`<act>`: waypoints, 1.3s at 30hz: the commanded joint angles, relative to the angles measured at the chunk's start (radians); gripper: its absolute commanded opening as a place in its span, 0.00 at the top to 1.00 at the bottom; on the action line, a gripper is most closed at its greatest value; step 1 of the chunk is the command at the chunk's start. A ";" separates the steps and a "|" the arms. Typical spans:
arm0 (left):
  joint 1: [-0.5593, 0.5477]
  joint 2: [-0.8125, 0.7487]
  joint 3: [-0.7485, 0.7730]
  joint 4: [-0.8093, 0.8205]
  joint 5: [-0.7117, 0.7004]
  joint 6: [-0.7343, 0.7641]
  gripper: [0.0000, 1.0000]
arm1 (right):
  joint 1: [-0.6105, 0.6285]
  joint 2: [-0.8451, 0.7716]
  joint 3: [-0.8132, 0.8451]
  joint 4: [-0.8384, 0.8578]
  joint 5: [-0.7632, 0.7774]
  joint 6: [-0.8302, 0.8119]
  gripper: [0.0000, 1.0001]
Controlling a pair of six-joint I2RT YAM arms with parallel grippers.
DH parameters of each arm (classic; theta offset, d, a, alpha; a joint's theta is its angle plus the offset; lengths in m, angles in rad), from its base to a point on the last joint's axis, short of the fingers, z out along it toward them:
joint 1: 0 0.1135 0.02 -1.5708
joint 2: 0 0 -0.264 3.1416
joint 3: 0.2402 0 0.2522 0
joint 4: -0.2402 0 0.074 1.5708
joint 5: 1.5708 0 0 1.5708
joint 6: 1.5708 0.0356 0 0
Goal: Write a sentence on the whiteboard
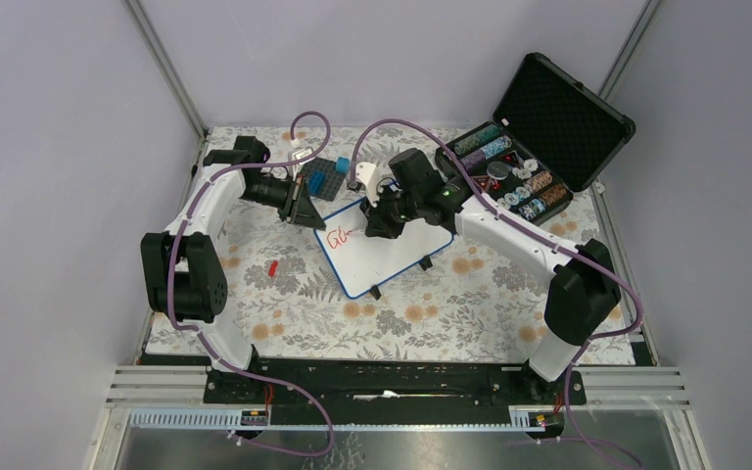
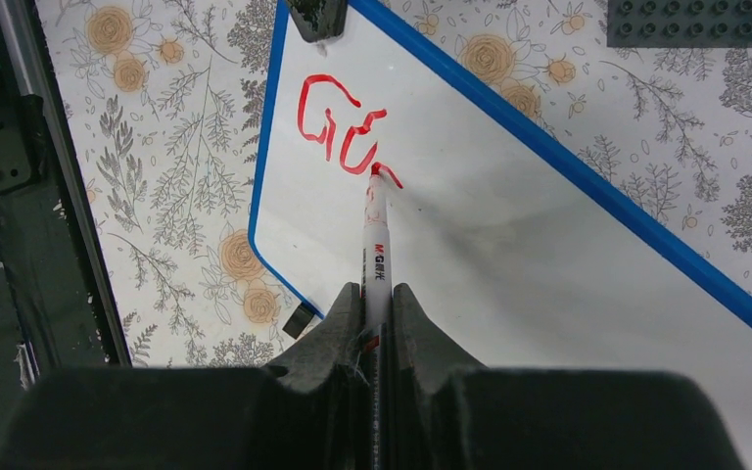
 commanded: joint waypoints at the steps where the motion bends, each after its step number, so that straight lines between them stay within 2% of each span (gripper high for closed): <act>1: -0.014 -0.026 0.014 -0.016 0.005 0.010 1.00 | 0.010 -0.014 -0.029 0.020 0.024 -0.027 1.00; 11: -0.014 -0.029 0.015 -0.016 0.007 0.006 1.00 | -0.018 -0.039 -0.040 0.017 0.052 -0.038 1.00; 26: -0.016 -0.033 0.003 0.006 0.004 -0.011 1.00 | -0.036 -0.022 0.038 0.014 0.069 -0.032 1.00; 33: -0.017 -0.029 0.009 0.005 0.002 -0.011 1.00 | -0.032 -0.002 0.072 0.000 0.036 -0.019 1.00; 39: -0.017 -0.031 0.008 0.007 0.003 -0.011 1.00 | -0.032 -0.033 0.025 -0.024 -0.019 -0.036 1.00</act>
